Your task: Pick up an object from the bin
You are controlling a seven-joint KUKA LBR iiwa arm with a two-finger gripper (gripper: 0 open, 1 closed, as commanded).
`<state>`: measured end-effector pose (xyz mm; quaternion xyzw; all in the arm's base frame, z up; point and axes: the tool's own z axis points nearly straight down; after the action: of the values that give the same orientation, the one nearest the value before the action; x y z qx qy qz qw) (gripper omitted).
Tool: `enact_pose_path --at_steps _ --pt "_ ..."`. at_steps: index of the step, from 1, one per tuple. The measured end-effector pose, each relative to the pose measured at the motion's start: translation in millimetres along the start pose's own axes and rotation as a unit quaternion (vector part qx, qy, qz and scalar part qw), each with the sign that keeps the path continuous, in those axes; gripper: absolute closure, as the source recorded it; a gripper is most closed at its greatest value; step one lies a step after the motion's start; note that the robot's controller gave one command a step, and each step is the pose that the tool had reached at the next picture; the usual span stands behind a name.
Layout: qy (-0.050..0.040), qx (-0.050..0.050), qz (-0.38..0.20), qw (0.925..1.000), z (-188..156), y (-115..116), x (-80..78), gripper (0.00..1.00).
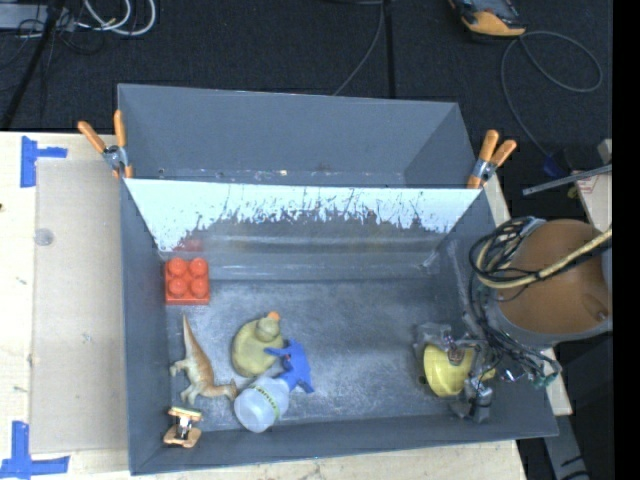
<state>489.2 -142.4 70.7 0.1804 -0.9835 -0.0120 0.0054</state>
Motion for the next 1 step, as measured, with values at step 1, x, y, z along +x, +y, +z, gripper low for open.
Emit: enact_pose_path --at_steps 1 --pt "-0.0017 -0.013 -0.06 0.9981 -2.5 -7.5 -0.4 1.0"
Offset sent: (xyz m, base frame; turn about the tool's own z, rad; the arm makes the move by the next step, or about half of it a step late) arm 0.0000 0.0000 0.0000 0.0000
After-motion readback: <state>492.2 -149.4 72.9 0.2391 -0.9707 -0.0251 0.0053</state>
